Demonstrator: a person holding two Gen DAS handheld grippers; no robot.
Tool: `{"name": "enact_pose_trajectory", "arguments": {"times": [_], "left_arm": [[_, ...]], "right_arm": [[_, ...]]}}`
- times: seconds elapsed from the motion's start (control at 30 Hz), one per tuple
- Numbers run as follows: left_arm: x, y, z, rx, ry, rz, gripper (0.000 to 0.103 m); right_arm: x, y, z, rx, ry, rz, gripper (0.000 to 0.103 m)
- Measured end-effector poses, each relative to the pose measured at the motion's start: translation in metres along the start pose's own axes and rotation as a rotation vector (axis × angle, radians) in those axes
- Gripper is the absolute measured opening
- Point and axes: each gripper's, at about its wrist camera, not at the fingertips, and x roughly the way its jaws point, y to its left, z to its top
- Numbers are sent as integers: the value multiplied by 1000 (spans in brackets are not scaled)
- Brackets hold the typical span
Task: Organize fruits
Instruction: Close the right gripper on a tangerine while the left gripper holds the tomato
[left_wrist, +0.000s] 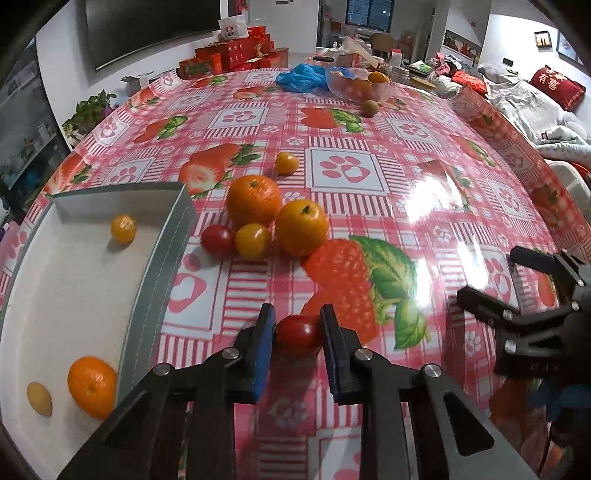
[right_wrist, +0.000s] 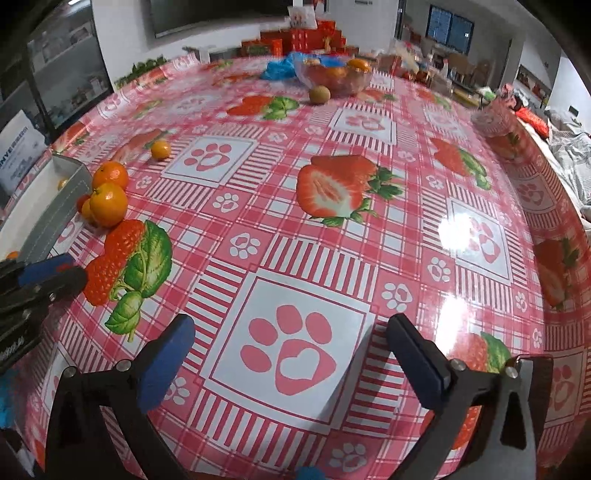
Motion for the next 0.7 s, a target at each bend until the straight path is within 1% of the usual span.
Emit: {"name": "enact_pose_trajectory", "arguments": {"times": [0.03,0.1,0.17,0.27,0.3,0.43,0.5,0.63,0.7], "left_arm": [[-2,3,-3,-3,0,-3,27],[-6,8,-7,-16,9,-11,27],[-11,12,-11,-28,11,-22,27],[-27,17,-14,-38,-12,-37,27],[-31,18,-13,-39,-21,-41,27],[-51,26,-10,-47,-69,-38,27],[-59,32,-9,-55,-86,-35,27],[-70,49,-7,-75,-111,-19,27],[-72,58,-7,-85,-119,-1,27]], "right_arm": [[1,1,3,7,20,3,103],[-1,6,8,15,19,60,103],[-5,16,15,15,0,133,103],[-9,42,32,-32,-45,182,101],[-9,49,37,-47,-53,192,97],[-1,79,54,-94,-61,221,91],[7,90,61,-109,-53,230,79],[20,102,68,-105,-23,258,70],[25,107,69,-112,-11,269,64]]}}
